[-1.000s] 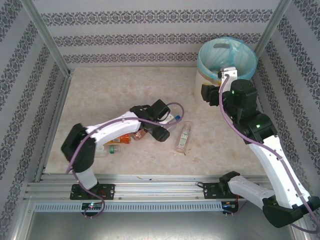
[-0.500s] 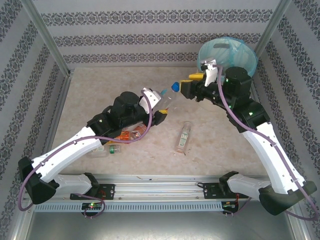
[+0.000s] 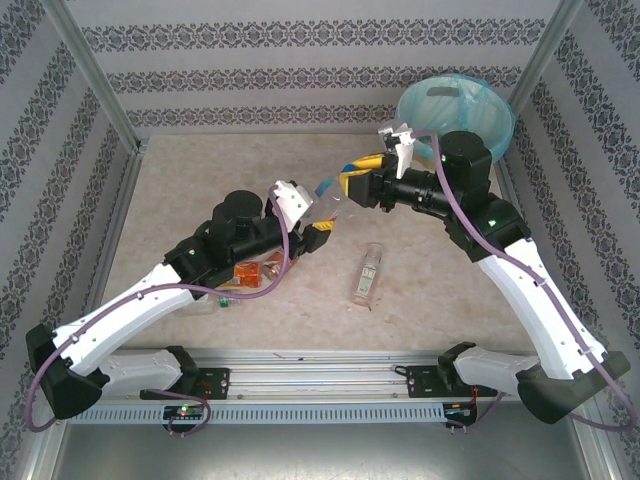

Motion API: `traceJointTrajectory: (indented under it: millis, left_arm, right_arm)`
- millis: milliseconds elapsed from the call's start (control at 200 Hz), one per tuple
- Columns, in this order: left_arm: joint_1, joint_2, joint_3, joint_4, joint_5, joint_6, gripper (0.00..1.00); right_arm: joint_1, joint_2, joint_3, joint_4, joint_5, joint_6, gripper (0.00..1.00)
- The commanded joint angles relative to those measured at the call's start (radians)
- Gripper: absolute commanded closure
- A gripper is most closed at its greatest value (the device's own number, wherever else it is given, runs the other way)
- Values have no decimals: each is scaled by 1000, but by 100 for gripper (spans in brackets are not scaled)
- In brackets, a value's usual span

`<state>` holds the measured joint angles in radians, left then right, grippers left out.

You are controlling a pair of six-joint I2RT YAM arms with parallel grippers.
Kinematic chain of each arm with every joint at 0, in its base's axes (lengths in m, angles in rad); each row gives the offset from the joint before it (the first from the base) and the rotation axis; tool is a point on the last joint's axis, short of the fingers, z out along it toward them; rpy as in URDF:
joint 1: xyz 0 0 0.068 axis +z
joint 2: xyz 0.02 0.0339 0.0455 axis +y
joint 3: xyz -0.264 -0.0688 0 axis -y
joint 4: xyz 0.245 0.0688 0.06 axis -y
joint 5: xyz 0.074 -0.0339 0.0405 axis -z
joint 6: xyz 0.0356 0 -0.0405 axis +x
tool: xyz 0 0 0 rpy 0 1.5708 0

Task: Put the plastic bottles in the bin

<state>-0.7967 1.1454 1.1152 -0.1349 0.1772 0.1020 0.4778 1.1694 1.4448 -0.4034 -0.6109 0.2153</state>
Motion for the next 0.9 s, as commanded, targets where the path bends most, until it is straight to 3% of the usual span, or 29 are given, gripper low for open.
traceJointTrajectory:
  millis: [0, 265, 355, 465, 585, 759, 894]
  left_arm:
    - [2, -21, -5, 81, 42, 24, 41]
    - [2, -25, -18, 106, -24, 20, 36]
    - [2, -36, -36, 137, -57, 25, 27]
    - [3, -51, -61, 177, -96, 36, 9]
    - [2, -58, -72, 200, -122, 52, 0]
    - [2, -51, -70, 230, -154, 84, 0]
    - [2, -19, -51, 247, -160, 122, 0]
  right_arm:
    - [10, 6, 31, 23, -26, 6, 62]
    - [14, 7, 43, 39, -52, 4, 86]
    - [15, 8, 52, 32, -34, 1, 93]
    - [15, 4, 63, 22, 24, -1, 99]
    - [14, -9, 95, -1, 170, -20, 100]
    - [8, -3, 203, -35, 530, -116, 100]
    - [-50, 63, 291, -28, 769, -218, 100]
